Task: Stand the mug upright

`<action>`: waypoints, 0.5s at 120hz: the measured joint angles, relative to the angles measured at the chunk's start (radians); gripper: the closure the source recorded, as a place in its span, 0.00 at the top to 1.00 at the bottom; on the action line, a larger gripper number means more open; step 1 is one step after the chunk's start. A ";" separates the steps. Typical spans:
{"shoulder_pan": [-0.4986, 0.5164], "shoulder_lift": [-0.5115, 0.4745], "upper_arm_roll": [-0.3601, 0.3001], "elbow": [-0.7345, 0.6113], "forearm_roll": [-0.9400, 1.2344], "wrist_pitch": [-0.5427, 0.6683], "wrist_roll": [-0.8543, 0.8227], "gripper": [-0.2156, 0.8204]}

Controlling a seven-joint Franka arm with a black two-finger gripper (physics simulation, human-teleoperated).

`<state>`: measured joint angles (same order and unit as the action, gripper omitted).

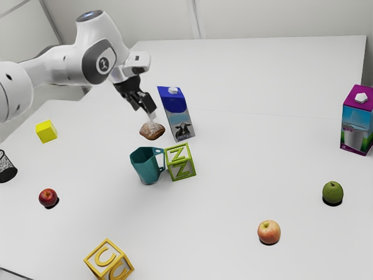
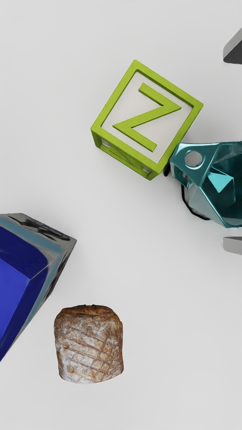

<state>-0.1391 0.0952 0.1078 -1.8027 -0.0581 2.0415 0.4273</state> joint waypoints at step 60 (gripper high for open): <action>0.135 -0.018 -0.089 0.244 0.002 -0.329 0.004 0.79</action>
<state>-0.0036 0.0771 0.0186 -1.5584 -0.0561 1.7126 0.4312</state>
